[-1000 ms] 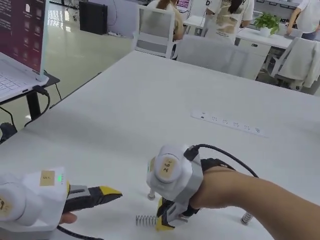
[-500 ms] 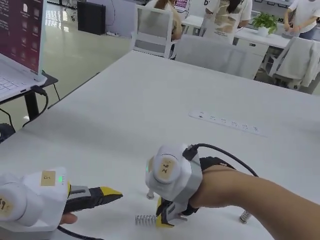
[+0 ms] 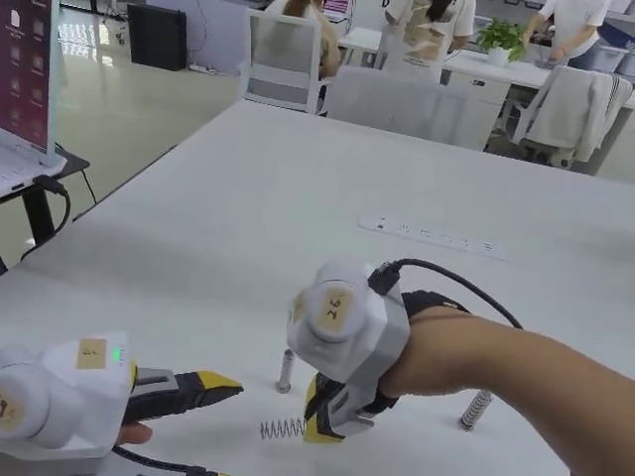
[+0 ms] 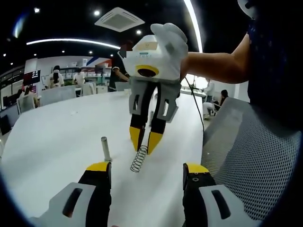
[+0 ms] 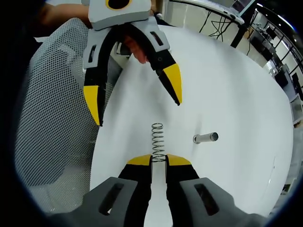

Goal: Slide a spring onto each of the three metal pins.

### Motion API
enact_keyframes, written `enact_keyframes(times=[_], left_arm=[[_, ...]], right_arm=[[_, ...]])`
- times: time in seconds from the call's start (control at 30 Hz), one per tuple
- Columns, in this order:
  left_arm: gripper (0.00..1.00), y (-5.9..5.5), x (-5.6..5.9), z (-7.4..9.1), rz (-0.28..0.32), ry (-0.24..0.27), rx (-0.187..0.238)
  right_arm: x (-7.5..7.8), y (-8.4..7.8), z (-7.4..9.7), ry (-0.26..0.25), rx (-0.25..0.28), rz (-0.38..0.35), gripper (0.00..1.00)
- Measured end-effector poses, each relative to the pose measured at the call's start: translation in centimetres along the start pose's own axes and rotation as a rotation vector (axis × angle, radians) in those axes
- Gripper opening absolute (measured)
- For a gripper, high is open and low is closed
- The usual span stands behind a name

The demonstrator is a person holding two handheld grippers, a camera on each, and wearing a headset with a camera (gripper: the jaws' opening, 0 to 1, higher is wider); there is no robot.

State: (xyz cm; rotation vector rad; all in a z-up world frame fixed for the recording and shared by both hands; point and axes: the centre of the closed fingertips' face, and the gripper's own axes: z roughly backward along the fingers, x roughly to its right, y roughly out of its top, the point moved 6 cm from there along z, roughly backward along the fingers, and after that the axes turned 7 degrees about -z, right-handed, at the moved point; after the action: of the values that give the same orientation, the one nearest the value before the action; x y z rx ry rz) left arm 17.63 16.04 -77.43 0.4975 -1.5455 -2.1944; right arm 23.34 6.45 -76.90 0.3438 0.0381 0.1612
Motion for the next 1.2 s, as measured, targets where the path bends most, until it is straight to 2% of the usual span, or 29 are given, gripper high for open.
enact_keyframes(times=[0.47, 0.7, 0.83, 0.97, 1.2], left_arm=[[0.31, 0.5, -0.5, -0.6, -0.035, 0.005, 0.011], [0.20, 0.8, -0.4, -1.0, -0.056, -0.021, 0.016], [0.17, 0.9, -0.4, -1.2, -0.070, -0.030, 0.014], [0.10, 1.0, -0.3, -1.4, -0.080, -0.041, 0.018], [0.08, 1.1, -0.2, -1.5, -0.097, -0.047, 0.018]], right_arm=[[-0.6, 0.3, 1.7, -0.011, 0.018, 0.004, 0.08], [-1.0, 0.6, 2.1, -0.007, 0.016, 0.016, 0.08], [-1.1, 0.8, 2.3, -0.007, 0.018, 0.022, 0.08], [-1.2, 0.9, 2.5, -0.010, 0.020, 0.027, 0.08], [-1.4, 1.0, 2.6, -0.009, 0.019, 0.036, 0.08]])
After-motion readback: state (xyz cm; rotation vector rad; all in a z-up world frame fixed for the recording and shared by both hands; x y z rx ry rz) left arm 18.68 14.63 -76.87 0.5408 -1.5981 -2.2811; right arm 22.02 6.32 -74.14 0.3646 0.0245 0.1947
